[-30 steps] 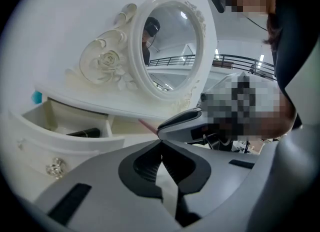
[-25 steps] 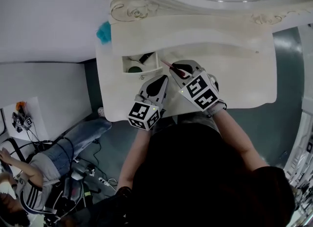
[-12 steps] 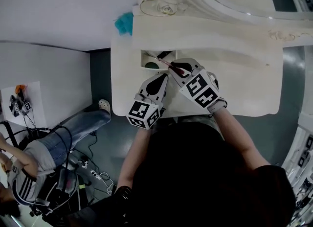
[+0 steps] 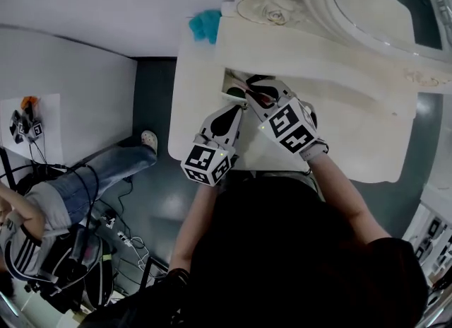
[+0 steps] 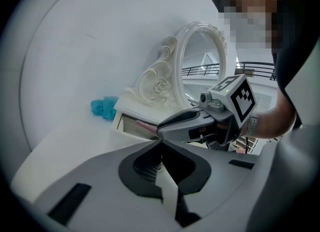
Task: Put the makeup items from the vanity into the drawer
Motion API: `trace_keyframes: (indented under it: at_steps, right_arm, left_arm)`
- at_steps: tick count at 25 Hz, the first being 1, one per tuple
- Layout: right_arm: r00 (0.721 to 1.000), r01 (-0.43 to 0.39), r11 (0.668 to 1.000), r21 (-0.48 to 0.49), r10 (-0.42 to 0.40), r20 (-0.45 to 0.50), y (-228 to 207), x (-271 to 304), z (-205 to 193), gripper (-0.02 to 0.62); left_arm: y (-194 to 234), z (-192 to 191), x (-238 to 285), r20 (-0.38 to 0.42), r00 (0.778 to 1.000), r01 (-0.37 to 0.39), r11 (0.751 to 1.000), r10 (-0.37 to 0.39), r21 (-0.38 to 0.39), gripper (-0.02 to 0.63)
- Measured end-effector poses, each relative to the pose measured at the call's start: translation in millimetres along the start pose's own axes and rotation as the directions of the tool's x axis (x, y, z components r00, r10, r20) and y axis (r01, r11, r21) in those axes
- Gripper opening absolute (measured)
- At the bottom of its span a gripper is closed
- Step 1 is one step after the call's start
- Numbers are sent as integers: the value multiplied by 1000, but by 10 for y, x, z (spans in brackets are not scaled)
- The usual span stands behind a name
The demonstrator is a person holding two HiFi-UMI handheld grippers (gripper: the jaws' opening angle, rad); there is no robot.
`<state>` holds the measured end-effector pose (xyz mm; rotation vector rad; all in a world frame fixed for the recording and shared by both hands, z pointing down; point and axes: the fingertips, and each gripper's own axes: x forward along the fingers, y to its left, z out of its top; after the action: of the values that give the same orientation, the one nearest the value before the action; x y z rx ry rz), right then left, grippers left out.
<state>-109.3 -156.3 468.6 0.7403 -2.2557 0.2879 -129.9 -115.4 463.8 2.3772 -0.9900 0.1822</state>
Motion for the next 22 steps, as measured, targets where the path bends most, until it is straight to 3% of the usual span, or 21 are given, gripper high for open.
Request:
trace_keyframes:
  at_steps: [16, 22]
  right_arm:
    - [1000, 10, 1000, -26, -10, -3, 21, -19, -9, 58]
    - [998, 39, 999, -22, -38, 43, 2, -97, 41, 38]
  left_arm:
    - [15, -5, -6, 15, 1000, -8, 1000, 8, -21, 11]
    - [1, 5, -46, 20, 1000, -6, 1000, 6, -15, 11]
